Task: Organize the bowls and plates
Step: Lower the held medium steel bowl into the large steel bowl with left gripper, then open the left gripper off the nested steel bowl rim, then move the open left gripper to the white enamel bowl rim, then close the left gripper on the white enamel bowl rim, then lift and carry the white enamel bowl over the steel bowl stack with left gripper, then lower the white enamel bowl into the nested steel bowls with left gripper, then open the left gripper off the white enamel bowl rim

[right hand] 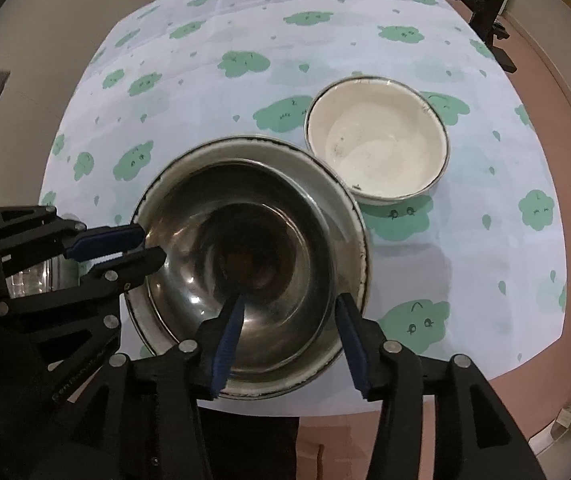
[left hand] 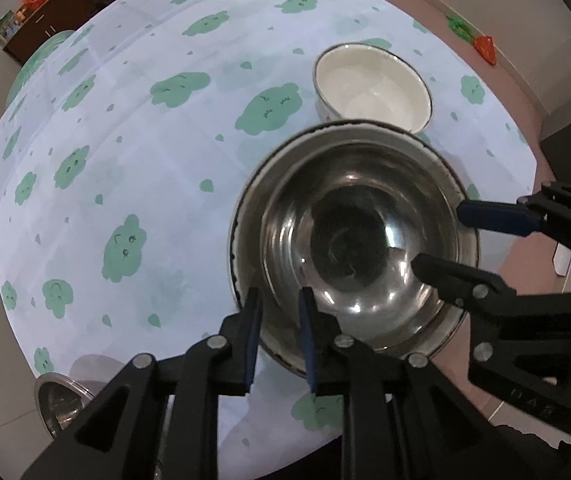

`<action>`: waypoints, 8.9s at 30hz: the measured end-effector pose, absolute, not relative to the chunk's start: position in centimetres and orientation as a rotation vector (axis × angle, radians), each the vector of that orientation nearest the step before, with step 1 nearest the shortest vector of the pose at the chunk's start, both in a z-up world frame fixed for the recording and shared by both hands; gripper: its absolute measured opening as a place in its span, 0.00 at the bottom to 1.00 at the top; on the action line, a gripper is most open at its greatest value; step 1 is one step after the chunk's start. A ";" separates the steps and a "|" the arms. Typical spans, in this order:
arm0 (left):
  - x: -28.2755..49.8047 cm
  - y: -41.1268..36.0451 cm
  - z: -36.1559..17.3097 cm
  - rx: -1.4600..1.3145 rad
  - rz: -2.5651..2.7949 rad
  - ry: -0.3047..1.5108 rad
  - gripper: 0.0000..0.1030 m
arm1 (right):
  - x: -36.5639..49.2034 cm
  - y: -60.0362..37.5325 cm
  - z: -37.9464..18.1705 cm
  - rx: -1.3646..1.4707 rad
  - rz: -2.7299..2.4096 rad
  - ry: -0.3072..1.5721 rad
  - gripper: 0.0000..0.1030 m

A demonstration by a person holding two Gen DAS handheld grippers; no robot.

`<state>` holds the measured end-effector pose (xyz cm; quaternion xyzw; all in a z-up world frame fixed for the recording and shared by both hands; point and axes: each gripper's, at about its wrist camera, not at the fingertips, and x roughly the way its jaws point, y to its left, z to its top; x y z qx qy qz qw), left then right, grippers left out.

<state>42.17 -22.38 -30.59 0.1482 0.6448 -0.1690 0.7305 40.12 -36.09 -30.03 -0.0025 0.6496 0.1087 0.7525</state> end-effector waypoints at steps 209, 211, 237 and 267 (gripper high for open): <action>44.0 -24.4 -29.6 0.331 -0.355 1.406 0.05 | 40.1 -36.4 -28.8 -0.027 0.233 1.392 0.13; 44.0 -24.5 -29.8 0.335 -0.357 1.411 0.05 | 40.1 -36.5 -28.9 -0.028 0.232 1.394 0.13; 43.9 -24.6 -31.7 0.349 -0.345 1.456 0.06 | 40.1 -36.3 -30.2 -0.045 0.248 1.412 0.13; 43.6 -24.4 -30.8 0.322 -0.342 1.434 0.17 | 40.2 -36.3 -29.6 -0.041 0.252 1.384 0.33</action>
